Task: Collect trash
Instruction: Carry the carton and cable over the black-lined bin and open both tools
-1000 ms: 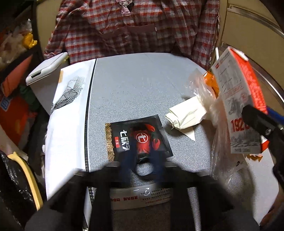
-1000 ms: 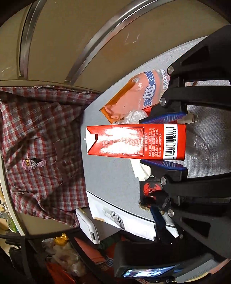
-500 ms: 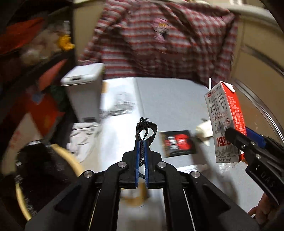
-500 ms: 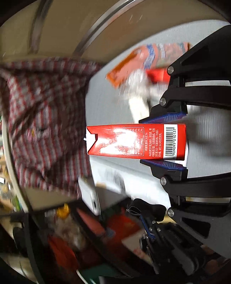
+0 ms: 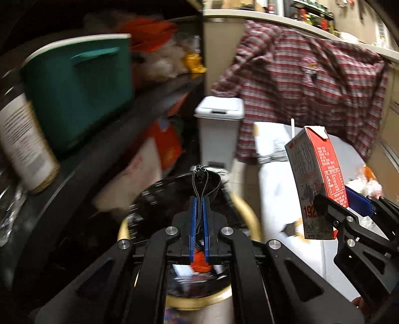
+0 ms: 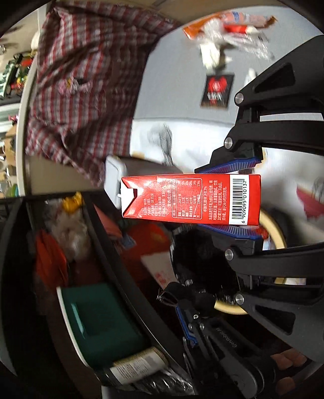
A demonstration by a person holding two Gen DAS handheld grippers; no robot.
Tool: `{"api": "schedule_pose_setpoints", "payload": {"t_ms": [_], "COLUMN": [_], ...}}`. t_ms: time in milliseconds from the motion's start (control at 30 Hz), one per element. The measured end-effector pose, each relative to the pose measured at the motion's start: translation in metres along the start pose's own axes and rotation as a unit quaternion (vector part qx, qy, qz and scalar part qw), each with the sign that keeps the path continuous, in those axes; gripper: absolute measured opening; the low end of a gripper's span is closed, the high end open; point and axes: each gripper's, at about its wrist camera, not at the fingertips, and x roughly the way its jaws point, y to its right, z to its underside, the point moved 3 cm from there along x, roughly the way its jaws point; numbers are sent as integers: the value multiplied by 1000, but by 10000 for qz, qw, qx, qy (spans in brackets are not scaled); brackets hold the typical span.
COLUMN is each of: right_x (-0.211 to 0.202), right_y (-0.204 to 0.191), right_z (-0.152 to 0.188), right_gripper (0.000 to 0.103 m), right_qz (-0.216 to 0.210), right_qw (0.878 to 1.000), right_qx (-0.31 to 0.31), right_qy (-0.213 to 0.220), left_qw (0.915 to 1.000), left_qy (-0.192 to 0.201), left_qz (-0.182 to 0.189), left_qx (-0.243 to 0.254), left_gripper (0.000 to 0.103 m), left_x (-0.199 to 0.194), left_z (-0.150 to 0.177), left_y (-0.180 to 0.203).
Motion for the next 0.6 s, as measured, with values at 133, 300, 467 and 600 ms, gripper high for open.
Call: {"api": "schedule_pose_setpoints", "payload": {"t_ms": [133, 300, 467, 600], "right_x": [10, 15, 22, 31], "right_y": [-30, -52, -59, -63], "right_z": [7, 10, 6, 6], "right_gripper": [38, 38, 38, 38], "right_qz": [-133, -170, -139, -138], "right_qw": [9996, 9988, 9984, 9980], "right_qx": [-159, -349, -428, -467], "right_qy": [-199, -297, -334, -400], "left_qw": [9997, 9995, 9991, 9987], "left_qy": [-116, -179, -231, -288], "left_qz": [-99, -140, -130, -128], "left_qx": [-164, -238, -323, -400], "left_gripper": [5, 5, 5, 5], "left_x": [3, 10, 16, 23], "left_z": [10, 18, 25, 26], "left_y": [-23, -35, -43, -49]}}
